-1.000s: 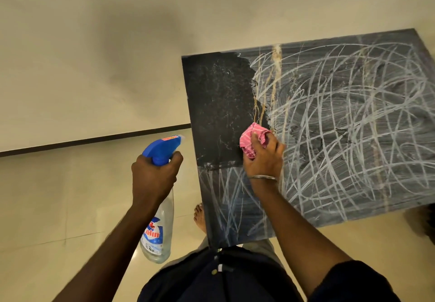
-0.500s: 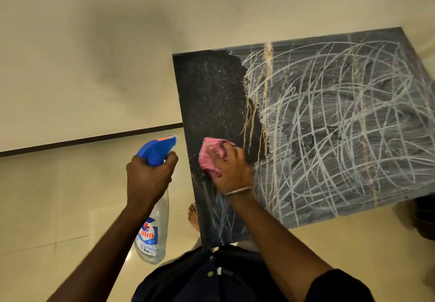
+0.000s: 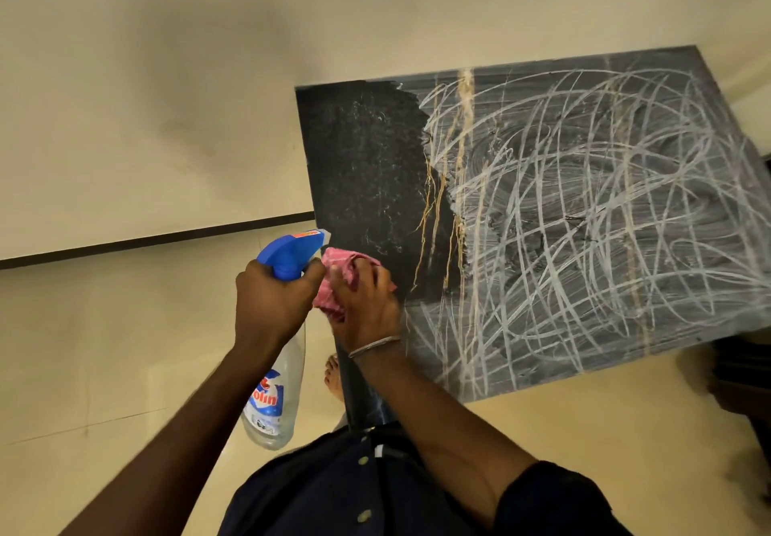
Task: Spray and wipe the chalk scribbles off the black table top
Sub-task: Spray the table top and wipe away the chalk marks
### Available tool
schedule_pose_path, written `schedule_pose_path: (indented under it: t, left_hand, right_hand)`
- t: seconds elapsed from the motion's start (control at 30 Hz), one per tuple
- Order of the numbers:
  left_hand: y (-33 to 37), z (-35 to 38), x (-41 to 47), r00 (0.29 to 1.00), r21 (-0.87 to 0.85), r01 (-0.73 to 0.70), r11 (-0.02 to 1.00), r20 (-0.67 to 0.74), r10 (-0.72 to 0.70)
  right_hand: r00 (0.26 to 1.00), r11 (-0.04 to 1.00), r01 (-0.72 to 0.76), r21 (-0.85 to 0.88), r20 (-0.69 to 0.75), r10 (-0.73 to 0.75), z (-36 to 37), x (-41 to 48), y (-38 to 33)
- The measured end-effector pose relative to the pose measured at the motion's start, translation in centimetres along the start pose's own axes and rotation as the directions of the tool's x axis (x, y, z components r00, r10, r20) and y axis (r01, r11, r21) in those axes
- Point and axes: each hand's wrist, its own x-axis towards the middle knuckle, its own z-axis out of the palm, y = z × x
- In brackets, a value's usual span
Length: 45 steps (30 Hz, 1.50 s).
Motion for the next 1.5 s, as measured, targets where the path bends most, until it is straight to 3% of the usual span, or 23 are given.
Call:
schedule_pose_path:
  t: [0.17, 0.27, 0.37, 0.5, 0.6, 0.7, 0.77, 0.87, 0.93, 1.0, 1.1, 1.23, 1.3, 1.37, 1.5]
  left_hand:
    - [0.5, 0.2, 0.4, 1.0, -0.011, -0.017, 1.0, 0.007, 0.017]
    - [0.5, 0.2, 0.4, 1.0, -0.037, -0.001, 0.999, 0.016, 0.002]
    - [0.3, 0.0, 0.2, 1.0, -0.044, 0.009, 0.999, 0.006, -0.009]
    - [-0.2, -0.3, -0.4, 1.0, -0.036, 0.018, 0.999, -0.008, -0.018]
    - [-0.5, -0.7, -0.8, 0.999, -0.009, 0.019, 1.0, -0.026, -0.019]
    - [-0.8, -1.0, -1.1, 0.999, 0.023, 0.002, 1.0, -0.045, -0.001]
    - [-1.1, -1.2, -1.2, 0.999, 0.024, 0.003, 1.0, -0.054, -0.002]
    - [-1.2, -1.4, -1.4, 0.998, 0.025, 0.017, 1.0, -0.053, -0.016]
    - [-1.2, -1.4, -1.7, 0.998, 0.007, 0.029, 1.0, -0.057, -0.028]
    - [-1.2, -1.3, -2.0, 0.996, -0.014, 0.054, 0.998, -0.066, -0.055]
    - [-1.1, -0.9, -2.8, 0.993, -0.022, 0.07, 0.997, -0.09, -0.072]
    - [-1.0, -0.5, -4.4, 0.99, -0.033, 0.071, 0.997, -0.122, -0.075]
    - [-1.1, -0.6, -5.1, 0.989, -0.026, 0.059, 0.998, -0.132, -0.062]
    - [-1.3, -0.9, -5.8, 0.988, -0.013, 0.044, 0.999, -0.148, -0.045]
    - [-1.5, -1.2, -6.9, 0.986, -0.006, 0.046, 0.999, -0.158, -0.047]
  right_hand:
    - [0.988, 0.989, 0.15, 0.0, 0.032, -0.15, 0.0, 0.0, 3.0]
    - [0.999, 0.999, -0.051, -0.004, -0.001, 0.051, -1.5, -0.4, 7.8]
    - [0.962, 0.962, -0.273, -0.016, -0.04, 0.272, -2.2, -0.7, 11.0]
    - [0.936, 0.936, -0.35, -0.014, -0.035, 0.35, -1.7, -0.2, 8.5]
    - [0.989, 0.987, -0.148, -0.055, -0.007, 0.148, -0.7, 0.2, 3.0]
    - [0.996, 0.998, 0.069, 0.012, 0.064, -0.069, 0.8, 0.4, -2.0]
    - [0.982, 0.988, 0.146, 0.05, 0.113, -0.15, 1.0, 0.4, -2.8]
    - [0.954, 0.964, 0.265, -0.026, 0.154, -0.258, 0.7, -0.3, -0.2]
    - [0.979, 0.983, 0.184, -0.016, 0.087, -0.182, 0.1, -1.2, 2.8]
    - [1.0, 1.0, -0.003, -0.022, 0.031, 0.003, -0.7, -2.1, 6.4]
    - [0.988, 0.988, -0.151, -0.037, -0.016, 0.151, -1.3, -2.9, 10.5]
    - [0.969, 0.968, -0.248, -0.046, -0.007, 0.248, -1.1, -3.3, 7.9]
    - [0.987, 0.987, -0.157, -0.024, 0.016, 0.158, -0.4, -3.7, 4.2]
    - [0.998, 0.998, 0.046, -0.037, 0.053, -0.044, 0.5, -4.4, 0.7]
    - [0.944, 0.954, 0.298, -0.014, 0.149, -0.293, 0.9, -5.4, -0.6]
